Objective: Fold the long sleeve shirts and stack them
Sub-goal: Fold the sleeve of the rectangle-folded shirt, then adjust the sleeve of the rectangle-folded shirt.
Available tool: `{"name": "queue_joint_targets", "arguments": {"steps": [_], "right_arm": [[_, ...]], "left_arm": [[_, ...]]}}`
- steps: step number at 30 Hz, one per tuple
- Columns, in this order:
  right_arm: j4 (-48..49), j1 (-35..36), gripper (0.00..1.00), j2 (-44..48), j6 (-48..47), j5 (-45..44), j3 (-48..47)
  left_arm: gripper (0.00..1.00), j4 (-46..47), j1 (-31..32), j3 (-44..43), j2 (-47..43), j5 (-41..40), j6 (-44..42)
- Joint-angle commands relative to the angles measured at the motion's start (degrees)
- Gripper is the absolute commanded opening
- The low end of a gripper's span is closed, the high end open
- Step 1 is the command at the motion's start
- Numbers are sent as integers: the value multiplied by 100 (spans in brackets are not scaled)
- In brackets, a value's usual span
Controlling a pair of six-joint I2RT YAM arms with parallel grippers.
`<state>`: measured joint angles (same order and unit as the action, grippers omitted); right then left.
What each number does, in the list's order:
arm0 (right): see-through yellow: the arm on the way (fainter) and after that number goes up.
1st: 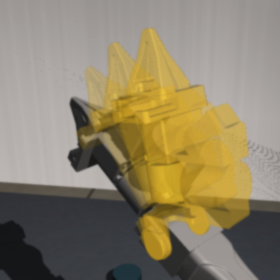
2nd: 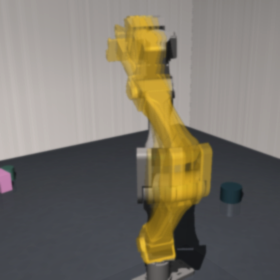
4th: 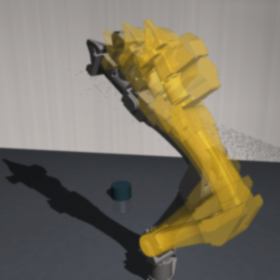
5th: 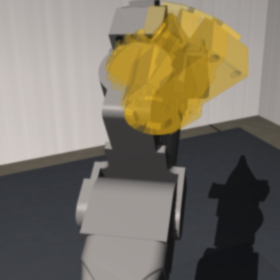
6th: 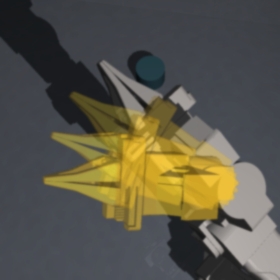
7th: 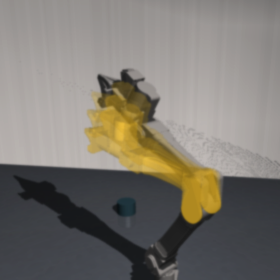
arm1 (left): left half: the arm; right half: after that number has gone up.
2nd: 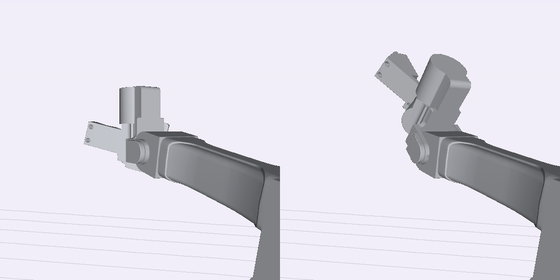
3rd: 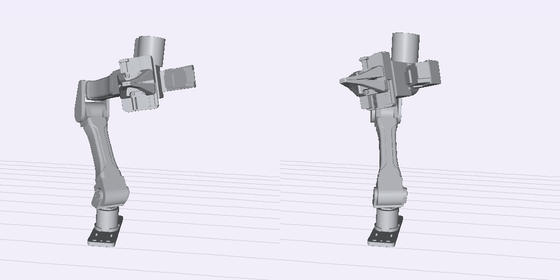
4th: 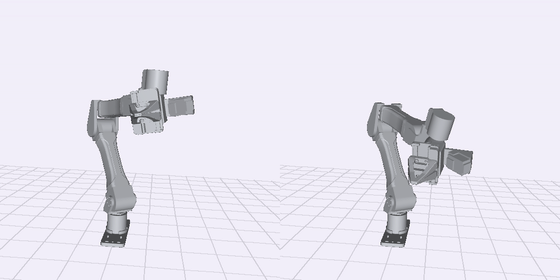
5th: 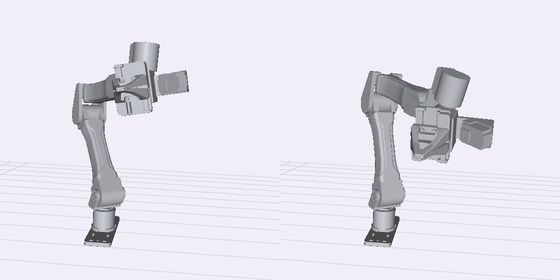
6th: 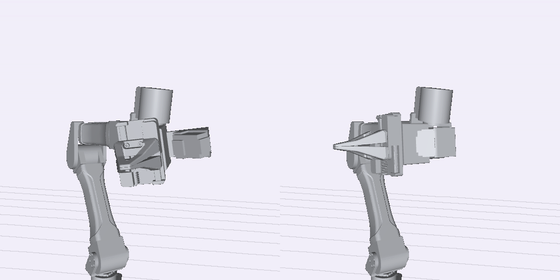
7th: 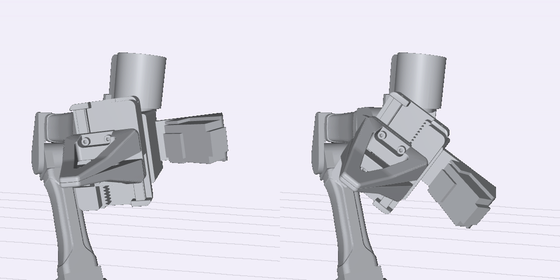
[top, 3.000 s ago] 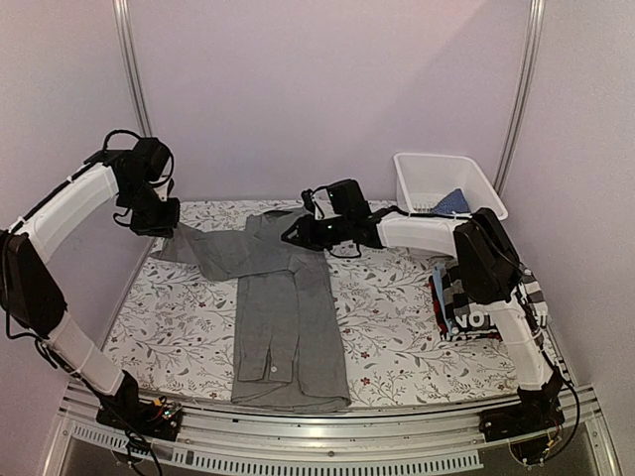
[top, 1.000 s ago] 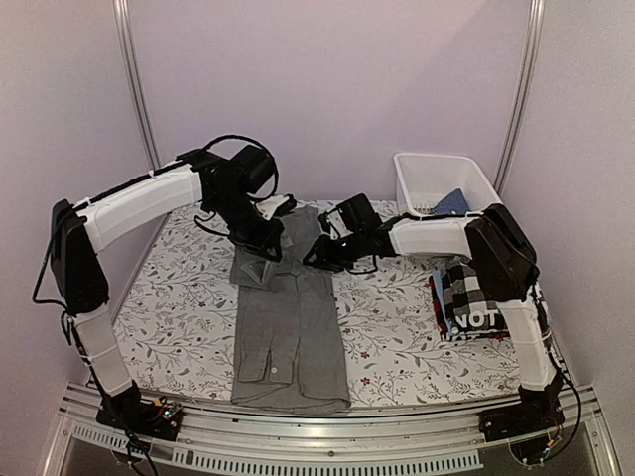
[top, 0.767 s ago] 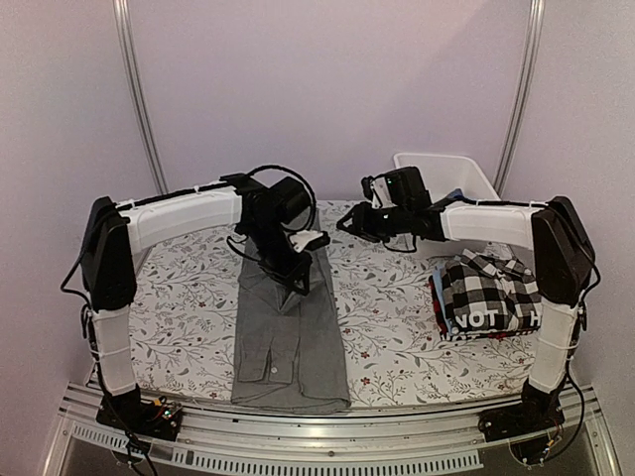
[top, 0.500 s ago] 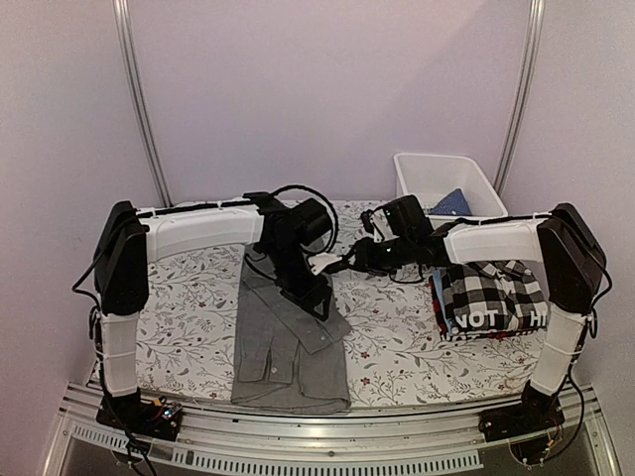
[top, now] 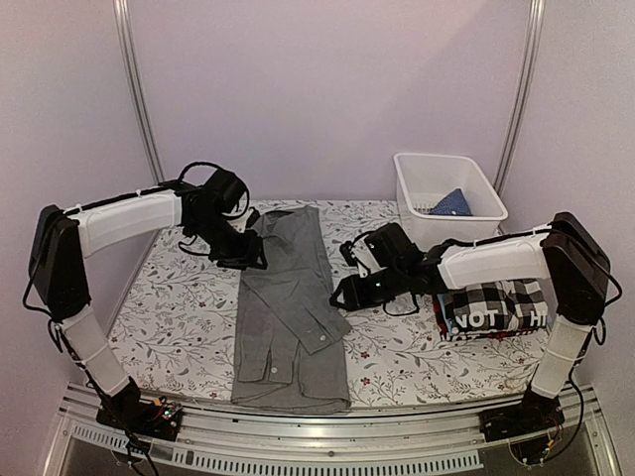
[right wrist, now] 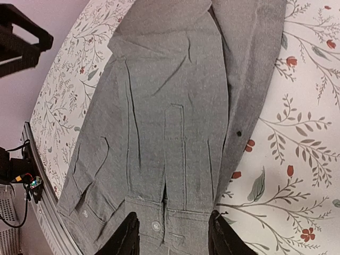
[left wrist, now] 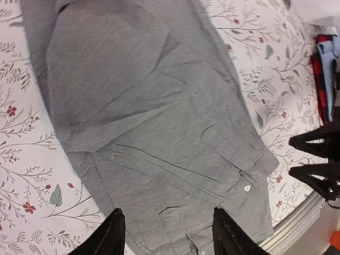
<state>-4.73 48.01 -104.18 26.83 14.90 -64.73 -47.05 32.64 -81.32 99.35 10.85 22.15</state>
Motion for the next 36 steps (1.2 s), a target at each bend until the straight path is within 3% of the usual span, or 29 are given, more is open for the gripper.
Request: {"name": "queue_joint_targets", "arguments": {"steps": [1,12,26,31,36], "right_arm": [[-224,68,42,333,-19,-317,477],[72,68,42,214,108,-195,800],[189,93,33,-228,230,171,681],[142,129,29,-275,235,219,640],[46,170,13,-262,257,270,569]], "left_arm": [[54,707,-583,688,-115,-35,580],[53,1986,-1201,1274,356,480,1135],[44,2406,-1327,1243,958,676,1340],[28,2497,-1325,1252,1045,749,1361],[5,2453,-1328,1211,1062,711,1329]]}}
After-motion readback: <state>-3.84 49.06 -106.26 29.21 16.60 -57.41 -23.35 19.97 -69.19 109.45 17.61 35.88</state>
